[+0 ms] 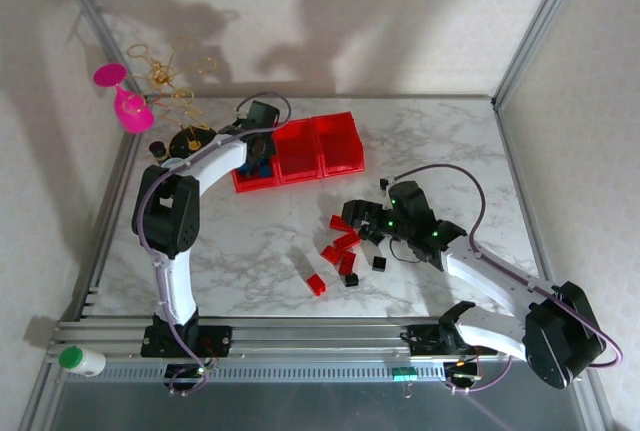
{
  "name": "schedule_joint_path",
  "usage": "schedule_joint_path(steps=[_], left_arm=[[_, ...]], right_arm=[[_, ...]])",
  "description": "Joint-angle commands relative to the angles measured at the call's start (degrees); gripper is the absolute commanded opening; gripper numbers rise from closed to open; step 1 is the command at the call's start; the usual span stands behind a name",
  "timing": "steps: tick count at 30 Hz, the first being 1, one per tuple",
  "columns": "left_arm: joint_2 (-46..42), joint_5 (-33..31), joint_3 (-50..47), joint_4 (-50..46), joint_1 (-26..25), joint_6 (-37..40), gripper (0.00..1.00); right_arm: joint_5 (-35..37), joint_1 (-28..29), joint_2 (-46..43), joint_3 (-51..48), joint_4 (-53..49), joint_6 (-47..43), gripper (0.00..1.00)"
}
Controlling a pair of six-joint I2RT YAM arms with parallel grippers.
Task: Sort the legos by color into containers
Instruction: Place the lego in the container, then pick up the lego from the middle-left of the table.
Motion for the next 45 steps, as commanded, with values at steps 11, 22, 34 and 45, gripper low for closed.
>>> schedule_joint_path(steps=[11, 22, 34, 45], left_arm=[[-19.7, 5.9, -14.0, -1.1, -5.1, -2.9, 0.53], [-37.3, 8.3, -30.4, -8.4, -22.3, -13.4, 0.61], [-38.7, 10.9, -39.4, -6.7, -43.3, -30.5, 0.73], [-28.9, 11.0, -40.1, -1.3, -50.3, -34.5, 0.77]], right_arm=[[0.8, -0.3, -2.6, 1.8, -7.6, -4.0, 0.99], [-1.6, -0.3, -7.9, -1.9, -14.3, -3.4, 0.99], [-5.6, -0.3, -10.6, -7.3, -12.8, -1.3, 0.99], [-4.5, -0.3, -8.3, -7.7, -11.6, -1.5, 0.99]])
